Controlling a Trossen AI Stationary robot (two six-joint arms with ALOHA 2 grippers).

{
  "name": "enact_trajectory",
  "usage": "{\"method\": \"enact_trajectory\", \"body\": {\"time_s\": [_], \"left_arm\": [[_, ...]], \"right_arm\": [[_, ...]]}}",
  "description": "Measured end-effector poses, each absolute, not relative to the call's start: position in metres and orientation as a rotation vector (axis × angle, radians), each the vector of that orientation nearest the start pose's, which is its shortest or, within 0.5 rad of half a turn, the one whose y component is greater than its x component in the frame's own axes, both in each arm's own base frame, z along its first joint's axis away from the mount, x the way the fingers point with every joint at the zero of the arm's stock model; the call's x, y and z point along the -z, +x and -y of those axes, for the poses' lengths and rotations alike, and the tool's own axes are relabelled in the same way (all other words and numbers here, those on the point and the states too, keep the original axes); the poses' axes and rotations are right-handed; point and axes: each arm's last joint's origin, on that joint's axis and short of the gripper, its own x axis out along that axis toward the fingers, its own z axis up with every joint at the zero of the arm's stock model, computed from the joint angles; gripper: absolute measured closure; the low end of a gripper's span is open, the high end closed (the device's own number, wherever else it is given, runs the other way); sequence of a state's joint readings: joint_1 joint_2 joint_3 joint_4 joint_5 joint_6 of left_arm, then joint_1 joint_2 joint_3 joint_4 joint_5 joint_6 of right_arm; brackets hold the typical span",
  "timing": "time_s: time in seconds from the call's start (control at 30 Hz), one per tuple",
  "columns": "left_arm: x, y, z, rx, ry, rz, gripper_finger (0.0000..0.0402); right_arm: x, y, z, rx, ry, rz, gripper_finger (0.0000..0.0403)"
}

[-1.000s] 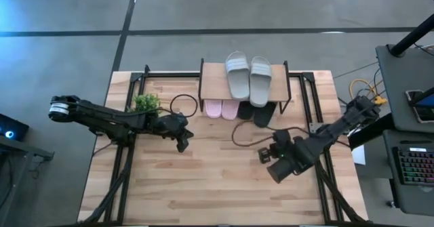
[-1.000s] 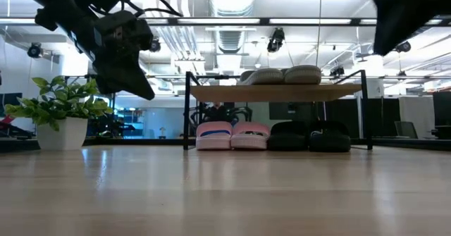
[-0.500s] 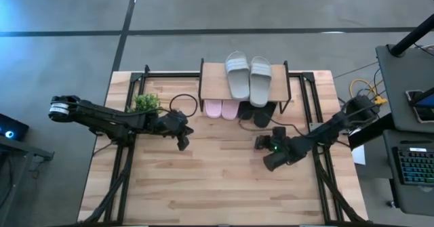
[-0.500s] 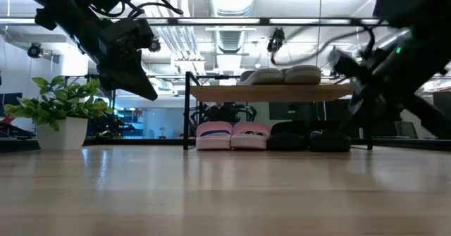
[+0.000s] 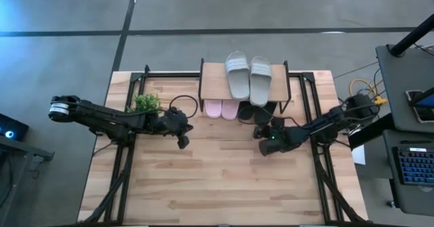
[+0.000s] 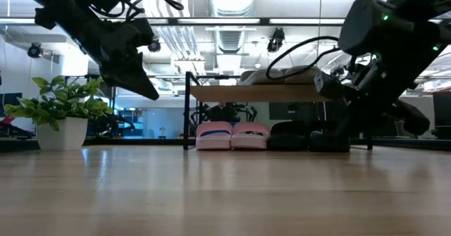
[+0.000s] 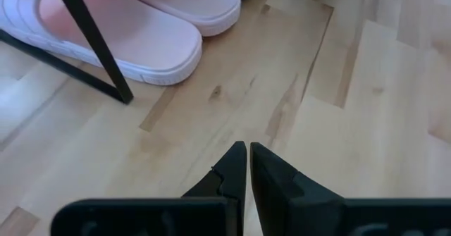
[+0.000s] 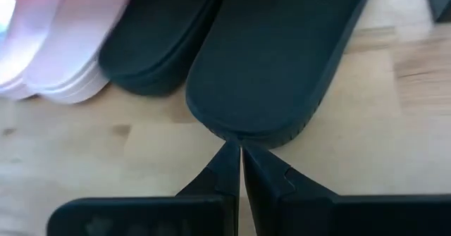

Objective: Pick and place slides into the shelf
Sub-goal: Adjust the right black slipper, then adjust the left black slipper

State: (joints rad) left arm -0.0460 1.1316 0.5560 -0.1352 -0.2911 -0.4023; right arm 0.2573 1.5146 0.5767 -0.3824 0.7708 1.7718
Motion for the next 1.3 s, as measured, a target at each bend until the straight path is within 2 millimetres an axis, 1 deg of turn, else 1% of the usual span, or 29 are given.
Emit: {"method": "enact_trajectory", "body": {"time_s": [0.3,0.57,0.63,0.73,0.8,0.87,1.1,1.3], "left_arm": [[-0.197,0.218,0.001,-0.377,-0.262,-0.642,0.0395],[-0.197,0.218,0.001,-0.377,-0.262,-0.642,0.0395],[-0.197,0.218,0.001,-0.377,-0.263,-0.642,0.0395],[-0.197,0.218,0.001,-0.377,-0.264,-0.642,0.0395],[-0.197,0.218,0.001,-0.377,-0.264,-0.642,0.0395],[-0.197,0.218,0.001,-0.377,-0.264,-0.641,0.0395],[-0.197,0.219,0.001,-0.378,-0.264,-0.637,0.0395],[-0.197,0.219,0.001,-0.381,-0.263,-0.635,0.0395]], "right_arm": [[-0.115,0.215,-0.019,1.281,0.883,-0.393,0.039],[-0.115,0.212,-0.015,1.316,0.838,-0.374,0.039],[-0.116,0.217,-0.017,1.28,0.893,-0.353,0.039],[-0.121,0.231,-0.024,1.133,0.971,-0.36,0.039],[-0.124,0.24,-0.028,1.032,0.992,-0.351,0.039],[-0.127,0.245,-0.029,0.983,0.99,-0.334,0.039],[-0.128,0.246,-0.016,1.036,0.943,-0.299,0.039],[-0.131,0.251,-0.013,0.998,0.904,-0.291,0.039]]}}
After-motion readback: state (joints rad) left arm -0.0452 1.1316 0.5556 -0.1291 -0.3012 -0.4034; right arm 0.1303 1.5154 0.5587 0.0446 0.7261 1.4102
